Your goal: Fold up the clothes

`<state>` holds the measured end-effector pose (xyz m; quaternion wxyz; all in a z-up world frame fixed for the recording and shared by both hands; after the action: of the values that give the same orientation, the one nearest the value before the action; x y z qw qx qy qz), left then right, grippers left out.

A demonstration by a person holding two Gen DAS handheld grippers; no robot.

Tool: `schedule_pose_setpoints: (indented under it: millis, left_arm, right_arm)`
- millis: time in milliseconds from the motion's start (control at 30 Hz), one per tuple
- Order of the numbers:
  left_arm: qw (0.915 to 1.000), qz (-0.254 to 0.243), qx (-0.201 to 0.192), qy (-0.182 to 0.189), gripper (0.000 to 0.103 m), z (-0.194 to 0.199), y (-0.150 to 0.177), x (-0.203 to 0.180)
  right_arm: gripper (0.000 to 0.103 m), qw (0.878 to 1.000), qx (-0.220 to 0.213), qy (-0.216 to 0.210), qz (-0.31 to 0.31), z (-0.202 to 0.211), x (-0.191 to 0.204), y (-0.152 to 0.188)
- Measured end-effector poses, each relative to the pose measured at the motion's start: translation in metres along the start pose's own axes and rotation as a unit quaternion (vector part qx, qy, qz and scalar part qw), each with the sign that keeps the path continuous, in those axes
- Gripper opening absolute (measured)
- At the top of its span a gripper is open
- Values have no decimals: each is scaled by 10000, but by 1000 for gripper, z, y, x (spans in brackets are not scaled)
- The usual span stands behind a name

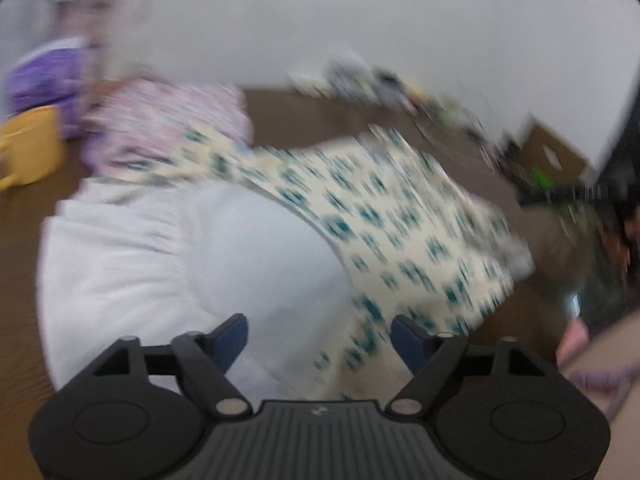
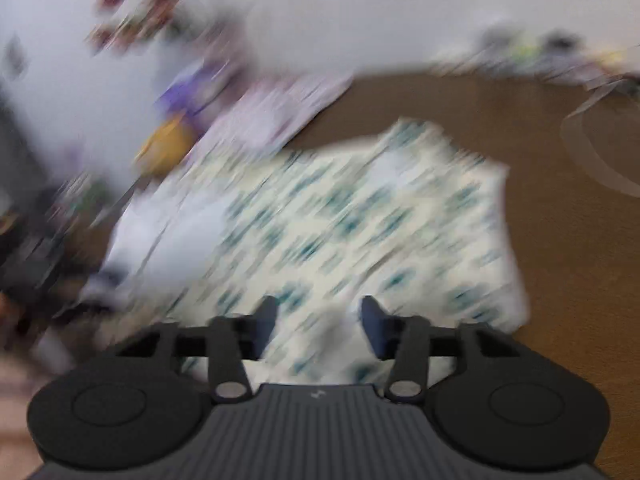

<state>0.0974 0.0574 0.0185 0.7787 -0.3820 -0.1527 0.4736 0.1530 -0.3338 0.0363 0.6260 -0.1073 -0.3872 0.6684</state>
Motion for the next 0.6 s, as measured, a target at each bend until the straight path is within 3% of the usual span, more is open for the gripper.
schedule_pose_setpoints:
  millis: [67, 167, 267, 333, 433, 600]
  left_arm:
    - [9978, 404, -366, -384, 91, 10, 1, 12]
    - [9856, 959, -720, -1193, 97, 25, 7, 26]
    - [9694, 1325, -911, -1857, 102, 38, 12, 28]
    - [9654, 1452, -941, -1953, 103, 41, 14, 25]
    - [9695, 1438, -859, -1791, 103, 34, 14, 16]
    - [9737, 1367, -815, -1633, 103, 31, 17, 6]
  right_arm:
    - [52, 9976, -223, 530, -394, -1, -24, -6]
    - [57, 9939, -236, 641, -867, -7, -42, 3]
    - [80, 9910, -367, 624, -1130, -9, -41, 22]
    - [87, 9893, -600, 589, -1194, -8, -34, 33]
    - [101, 9873, -787, 449, -1305, -8, -21, 42]
    - [103, 9887, -881, 446, -1127, -2, -2, 51]
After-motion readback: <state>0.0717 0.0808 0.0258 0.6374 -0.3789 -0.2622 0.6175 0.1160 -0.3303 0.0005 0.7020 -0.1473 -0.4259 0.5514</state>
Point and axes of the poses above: each gripper's, at about its wrist camera, not at the fingertips, and z roughly against the way its jaws point, x to its left, y to its underside, the point moved 5 cm from there along -z, roughly the way its jaws point, and after that the axes turned 8 degrees about -z, right-handed, at the moved point
